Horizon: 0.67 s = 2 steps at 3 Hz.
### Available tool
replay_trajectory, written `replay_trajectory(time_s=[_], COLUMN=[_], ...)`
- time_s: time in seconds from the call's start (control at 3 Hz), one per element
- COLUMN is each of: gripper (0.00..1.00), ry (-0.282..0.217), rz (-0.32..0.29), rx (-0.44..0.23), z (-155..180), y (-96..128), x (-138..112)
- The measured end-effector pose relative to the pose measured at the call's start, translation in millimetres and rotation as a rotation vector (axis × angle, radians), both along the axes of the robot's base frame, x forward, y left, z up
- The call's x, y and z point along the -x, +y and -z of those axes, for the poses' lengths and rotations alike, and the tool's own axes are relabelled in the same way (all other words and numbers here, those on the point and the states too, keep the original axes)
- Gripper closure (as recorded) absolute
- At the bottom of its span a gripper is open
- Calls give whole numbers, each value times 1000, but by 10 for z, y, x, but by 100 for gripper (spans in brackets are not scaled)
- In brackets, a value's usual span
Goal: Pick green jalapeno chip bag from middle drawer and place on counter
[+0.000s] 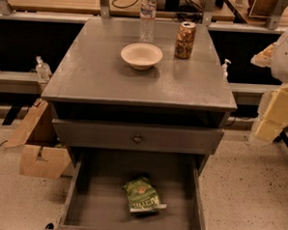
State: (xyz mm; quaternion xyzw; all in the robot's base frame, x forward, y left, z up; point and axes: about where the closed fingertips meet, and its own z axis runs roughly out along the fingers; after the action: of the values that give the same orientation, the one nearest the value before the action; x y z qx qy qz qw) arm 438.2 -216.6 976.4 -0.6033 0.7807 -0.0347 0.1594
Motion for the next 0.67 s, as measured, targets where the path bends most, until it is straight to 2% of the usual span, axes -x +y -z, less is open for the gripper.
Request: replay_trajectory(time_s=[0.33,0.67], gripper=[0,0], ry=[0,-37], rz=[0,-6], rx=[0,-76], z=[1,310], y=[0,166], x=[0,62])
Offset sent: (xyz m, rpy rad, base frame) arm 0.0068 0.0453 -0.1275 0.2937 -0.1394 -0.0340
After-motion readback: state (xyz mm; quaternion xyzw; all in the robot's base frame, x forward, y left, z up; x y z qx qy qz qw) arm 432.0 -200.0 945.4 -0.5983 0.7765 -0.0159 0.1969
